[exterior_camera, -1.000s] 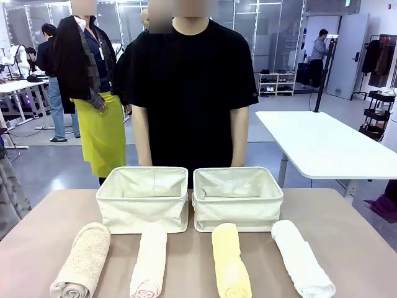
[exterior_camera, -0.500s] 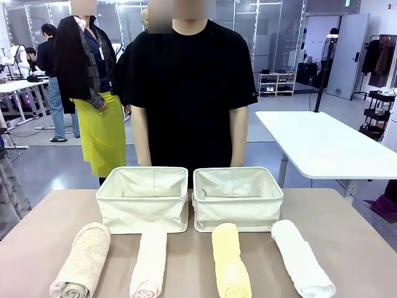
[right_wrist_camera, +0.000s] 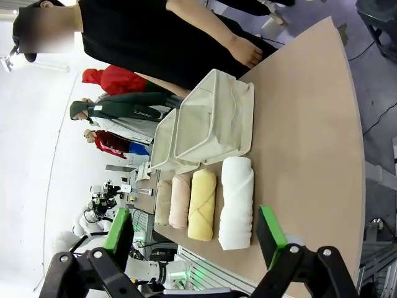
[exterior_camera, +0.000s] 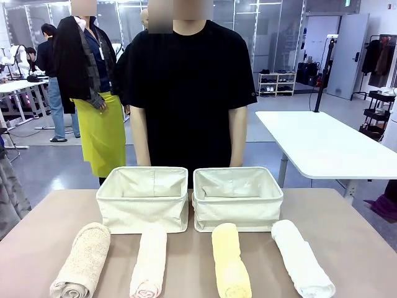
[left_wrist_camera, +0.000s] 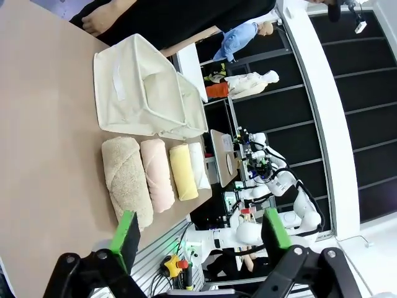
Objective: Divide the towels into two baskets.
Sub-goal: Pick up one hotel-folded towel and place it in the Fabric basket indicated by the person.
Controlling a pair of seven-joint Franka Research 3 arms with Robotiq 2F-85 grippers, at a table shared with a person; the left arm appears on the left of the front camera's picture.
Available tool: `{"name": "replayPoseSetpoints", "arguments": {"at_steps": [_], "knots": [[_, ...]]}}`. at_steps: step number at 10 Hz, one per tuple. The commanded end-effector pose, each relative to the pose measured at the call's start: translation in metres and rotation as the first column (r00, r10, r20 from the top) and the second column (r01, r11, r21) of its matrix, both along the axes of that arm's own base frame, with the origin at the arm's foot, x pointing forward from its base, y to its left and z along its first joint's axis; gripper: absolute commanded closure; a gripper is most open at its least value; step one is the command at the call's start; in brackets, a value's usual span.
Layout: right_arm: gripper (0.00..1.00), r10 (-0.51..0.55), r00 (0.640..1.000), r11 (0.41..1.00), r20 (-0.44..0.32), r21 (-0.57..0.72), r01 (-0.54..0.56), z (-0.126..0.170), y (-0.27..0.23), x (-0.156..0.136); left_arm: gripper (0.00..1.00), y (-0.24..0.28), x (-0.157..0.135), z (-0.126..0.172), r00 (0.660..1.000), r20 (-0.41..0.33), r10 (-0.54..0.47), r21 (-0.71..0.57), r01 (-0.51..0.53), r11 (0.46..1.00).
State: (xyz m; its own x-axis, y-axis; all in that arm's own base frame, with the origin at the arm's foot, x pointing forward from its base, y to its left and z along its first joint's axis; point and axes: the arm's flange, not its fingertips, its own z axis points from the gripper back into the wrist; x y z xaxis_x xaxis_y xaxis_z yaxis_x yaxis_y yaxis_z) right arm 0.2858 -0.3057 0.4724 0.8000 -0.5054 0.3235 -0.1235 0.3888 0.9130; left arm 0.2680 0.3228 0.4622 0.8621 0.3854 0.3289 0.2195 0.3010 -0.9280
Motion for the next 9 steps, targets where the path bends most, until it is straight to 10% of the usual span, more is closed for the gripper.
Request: {"name": "replayPoseSetpoints", "arguments": {"at_steps": [1,9], "knots": [[0.0,0.001,1.0,1.0,0.01,0.005,-0.001,0.0019,-0.0009,-0.0027,0.0,0.002,-0.0032,0.0007,1.0,0.008,0.004,-0.005,-0.004,1.0],[0.0,0.001,1.0,1.0,0.01,0.005,-0.001,0.0019,-0.0009,-0.0027,0.0,0.002,-0.0032,0.0007,1.0,0.008,0.004,-0.005,-0.004,1.0]]}}
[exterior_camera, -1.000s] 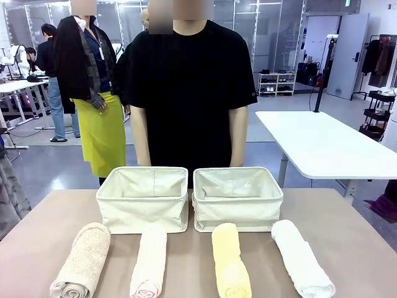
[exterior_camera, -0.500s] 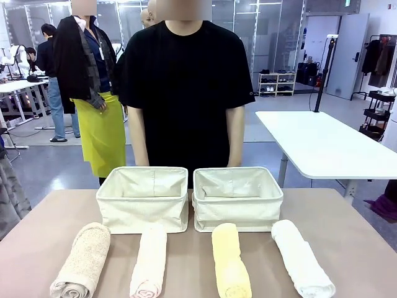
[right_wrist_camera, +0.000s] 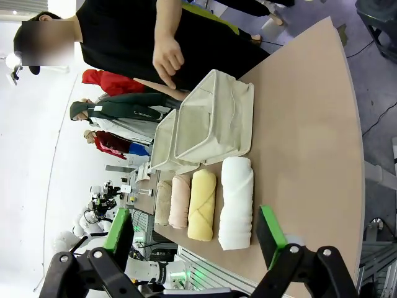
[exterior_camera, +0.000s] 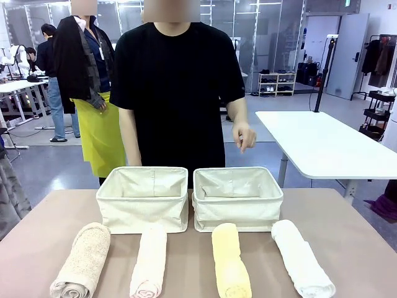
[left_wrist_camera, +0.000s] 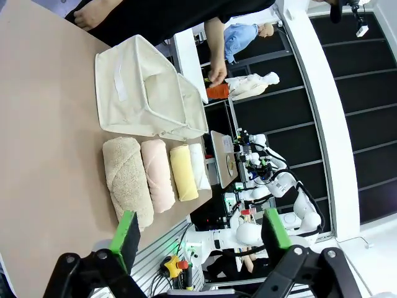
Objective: Divide the towels into two baskets.
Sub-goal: Pick up one hotel-folded towel and place it in the Fabric basket indicated by the person.
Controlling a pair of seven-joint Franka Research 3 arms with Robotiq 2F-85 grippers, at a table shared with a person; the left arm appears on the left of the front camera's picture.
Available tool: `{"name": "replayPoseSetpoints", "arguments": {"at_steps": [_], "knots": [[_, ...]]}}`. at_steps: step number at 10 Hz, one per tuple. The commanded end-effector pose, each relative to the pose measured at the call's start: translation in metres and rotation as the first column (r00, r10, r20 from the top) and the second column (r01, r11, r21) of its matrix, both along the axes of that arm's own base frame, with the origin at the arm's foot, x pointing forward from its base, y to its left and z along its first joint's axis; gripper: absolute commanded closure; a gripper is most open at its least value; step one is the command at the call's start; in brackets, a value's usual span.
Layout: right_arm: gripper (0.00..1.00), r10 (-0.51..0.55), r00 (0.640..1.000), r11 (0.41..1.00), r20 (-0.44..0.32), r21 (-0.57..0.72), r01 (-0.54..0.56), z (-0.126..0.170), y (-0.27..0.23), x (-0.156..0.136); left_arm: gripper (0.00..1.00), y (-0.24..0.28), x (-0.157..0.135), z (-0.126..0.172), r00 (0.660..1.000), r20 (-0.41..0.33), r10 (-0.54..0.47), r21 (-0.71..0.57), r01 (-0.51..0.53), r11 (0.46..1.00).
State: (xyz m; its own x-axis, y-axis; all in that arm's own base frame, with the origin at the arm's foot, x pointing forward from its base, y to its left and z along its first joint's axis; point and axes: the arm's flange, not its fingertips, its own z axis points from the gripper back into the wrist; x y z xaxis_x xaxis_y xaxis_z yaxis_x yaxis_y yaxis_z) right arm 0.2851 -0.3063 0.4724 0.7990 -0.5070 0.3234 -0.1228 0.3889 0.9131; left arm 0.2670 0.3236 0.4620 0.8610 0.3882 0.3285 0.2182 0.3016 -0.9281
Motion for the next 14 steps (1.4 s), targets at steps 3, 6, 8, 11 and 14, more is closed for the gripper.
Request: {"name": "replayPoseSetpoints", "arguments": {"at_steps": [3,6,8,11,14], "knots": [[0.0,0.003,1.0,1.0,0.01,0.004,-0.003,0.0019,-0.0003,-0.002,0.0,0.0011,-0.0022,0.0008,1.0,0.008,0.001,-0.005,-0.001,1.0],[0.0,0.003,1.0,1.0,0.01,0.004,-0.003,0.0019,-0.0003,-0.002,0.0,0.0011,-0.0022,0.0008,1.0,0.008,0.001,-0.005,-0.001,1.0],[0.0,0.003,1.0,1.0,0.01,0.004,-0.003,0.0019,-0.0003,-0.002,0.0,0.0011,-0.0022,0.0008,1.0,0.008,0.001,-0.005,-0.001,1.0],[0.0,0.003,1.0,1.0,0.01,0.004,-0.003,0.0019,-0.0003,-0.002,0.0,0.0011,-0.0022,0.0008,1.0,0.008,0.001,-0.005,-0.001,1.0],[0.0,0.003,1.0,1.0,0.01,0.004,-0.003,0.0019,-0.0003,-0.002,0.0,0.0011,-0.0022,0.0008,1.0,0.008,0.001,-0.005,-0.001,1.0]]}}
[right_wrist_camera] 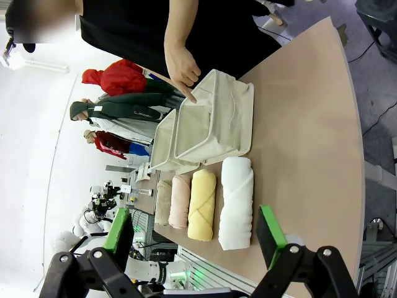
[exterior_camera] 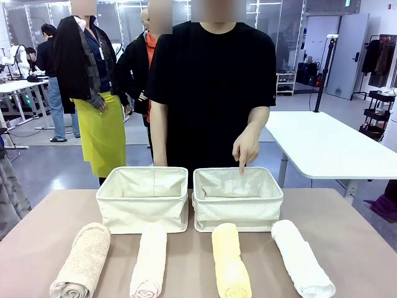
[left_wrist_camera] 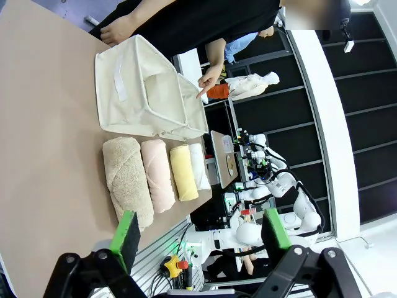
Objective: Divide the towels into two baskets.
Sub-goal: Pick up one hotel-folded towel and place it in the Fabric basket indicated by the person.
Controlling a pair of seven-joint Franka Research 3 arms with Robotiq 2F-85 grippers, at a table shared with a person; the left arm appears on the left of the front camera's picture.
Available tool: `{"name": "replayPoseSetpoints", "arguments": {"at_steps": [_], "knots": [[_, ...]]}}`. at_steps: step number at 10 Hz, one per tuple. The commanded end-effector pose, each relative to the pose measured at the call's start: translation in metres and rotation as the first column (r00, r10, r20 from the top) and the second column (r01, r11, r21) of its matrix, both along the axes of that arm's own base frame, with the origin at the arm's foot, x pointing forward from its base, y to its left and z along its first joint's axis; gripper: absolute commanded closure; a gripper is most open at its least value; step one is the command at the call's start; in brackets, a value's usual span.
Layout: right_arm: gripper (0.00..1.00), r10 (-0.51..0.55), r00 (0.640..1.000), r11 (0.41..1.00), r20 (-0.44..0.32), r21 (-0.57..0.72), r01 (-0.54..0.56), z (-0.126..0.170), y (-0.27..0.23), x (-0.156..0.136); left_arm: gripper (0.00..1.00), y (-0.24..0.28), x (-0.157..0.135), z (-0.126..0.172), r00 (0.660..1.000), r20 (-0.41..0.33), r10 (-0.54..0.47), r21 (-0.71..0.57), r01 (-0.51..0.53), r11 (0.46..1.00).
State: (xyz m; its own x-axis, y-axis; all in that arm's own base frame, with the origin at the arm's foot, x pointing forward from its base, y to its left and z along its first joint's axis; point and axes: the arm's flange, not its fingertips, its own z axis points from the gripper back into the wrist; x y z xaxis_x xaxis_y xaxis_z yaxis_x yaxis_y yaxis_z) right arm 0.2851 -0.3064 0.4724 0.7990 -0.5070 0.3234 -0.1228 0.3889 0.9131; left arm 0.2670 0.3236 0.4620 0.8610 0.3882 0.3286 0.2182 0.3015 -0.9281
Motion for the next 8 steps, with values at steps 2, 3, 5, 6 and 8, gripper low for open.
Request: {"name": "replayPoseSetpoints", "arguments": {"at_steps": [2,3,5,6,8], "knots": [[0.0,0.0,1.0,1.0,0.0,0.0,0.0,0.0,0.0,0.0,0.0,0.001,-0.002,0.001,1.0,0.008,0.001,-0.005,-0.001,1.0],[0.0,0.004,1.0,0.997,-0.011,-0.083,-0.005,0.026,0.008,0.0,0.0,0.001,-0.002,0.001,1.0,0.008,0.001,-0.005,-0.001,1.0],[0.0,0.059,0.99,0.969,-0.128,-0.232,-0.087,0.047,0.057,0.022,0.0,0.001,-0.002,0.001,1.0,0.008,0.001,-0.005,-0.001,1.0],[0.0,0.089,0.983,0.95,-0.159,-0.284,-0.132,0.052,0.088,0.033,0.0,0.001,-0.002,0.001,1.0,0.008,0.001,-0.005,-0.001,1.0],[0.0,0.122,0.963,0.89,-0.239,-0.403,-0.213,0.049,0.145,0.051,0.0,0.001,-0.002,0.001,1.0,0.008,0.001,-0.005,-0.001,1.0]]}}
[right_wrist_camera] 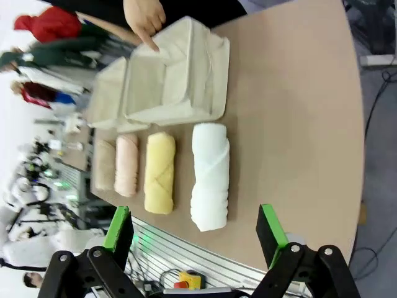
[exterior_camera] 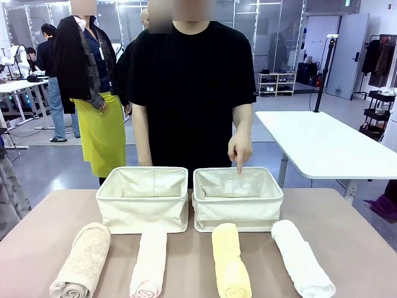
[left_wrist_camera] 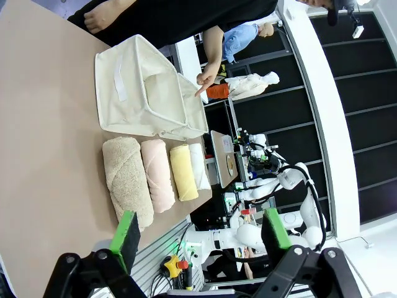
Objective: Divide the towels into two baskets.
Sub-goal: Pick up one hotel-folded towel and place it in the Fabric basket indicated by the person.
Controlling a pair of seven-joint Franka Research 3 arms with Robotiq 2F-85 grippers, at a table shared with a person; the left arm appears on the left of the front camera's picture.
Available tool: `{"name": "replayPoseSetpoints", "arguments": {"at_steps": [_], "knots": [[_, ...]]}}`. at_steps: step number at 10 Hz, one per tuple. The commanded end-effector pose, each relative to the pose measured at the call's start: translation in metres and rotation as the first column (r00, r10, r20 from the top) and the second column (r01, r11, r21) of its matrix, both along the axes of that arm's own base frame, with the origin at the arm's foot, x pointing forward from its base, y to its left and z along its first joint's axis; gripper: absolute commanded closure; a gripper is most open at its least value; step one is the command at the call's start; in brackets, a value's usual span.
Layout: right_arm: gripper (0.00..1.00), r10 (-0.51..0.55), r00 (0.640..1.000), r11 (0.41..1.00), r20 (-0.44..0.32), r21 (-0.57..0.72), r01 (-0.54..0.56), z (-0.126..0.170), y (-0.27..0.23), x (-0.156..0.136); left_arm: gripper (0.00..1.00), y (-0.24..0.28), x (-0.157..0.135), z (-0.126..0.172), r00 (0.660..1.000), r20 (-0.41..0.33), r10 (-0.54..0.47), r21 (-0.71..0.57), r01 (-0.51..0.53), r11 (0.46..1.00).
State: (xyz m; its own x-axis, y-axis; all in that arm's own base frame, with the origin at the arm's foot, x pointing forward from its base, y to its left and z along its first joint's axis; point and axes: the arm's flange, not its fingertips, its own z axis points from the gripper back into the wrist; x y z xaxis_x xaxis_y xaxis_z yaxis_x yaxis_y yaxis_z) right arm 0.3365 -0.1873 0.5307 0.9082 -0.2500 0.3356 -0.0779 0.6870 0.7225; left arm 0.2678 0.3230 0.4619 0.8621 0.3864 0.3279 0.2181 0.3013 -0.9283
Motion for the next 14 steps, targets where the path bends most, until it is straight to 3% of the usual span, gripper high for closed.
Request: {"name": "replayPoseSetpoints", "arguments": {"at_steps": [1,2,4,8,14], "knots": [[0.0,0.059,0.992,0.987,-0.109,-0.143,-0.075,-0.019,0.06,0.011,0.0,0.002,-0.003,0.001,1.0,0.009,0.003,-0.006,-0.003,1.0],[0.0,0.062,0.987,0.967,-0.147,-0.234,-0.096,-0.032,0.095,0.022,0.0,0.002,-0.003,0.001,1.0,0.009,0.003,-0.006,-0.003,1.0],[0.0,0.038,0.99,0.937,-0.137,-0.339,-0.083,-0.059,0.152,0.033,0.0,0.002,-0.003,0.001,1.0,0.009,0.003,-0.006,-0.003,1.0],[0.0,0.085,0.981,0.862,-0.172,-0.482,-0.159,-0.097,0.232,0.028,0.0,0.002,-0.003,0.001,1.0,0.009,0.003,-0.006,-0.003,1.0],[0.0,0.086,0.979,0.724,-0.187,-0.663,-0.19,-0.153,0.299,0.026,0.0,0.002,-0.003,0.001,1.0,0.009,0.003,-0.006,-0.003,1.0]]}}
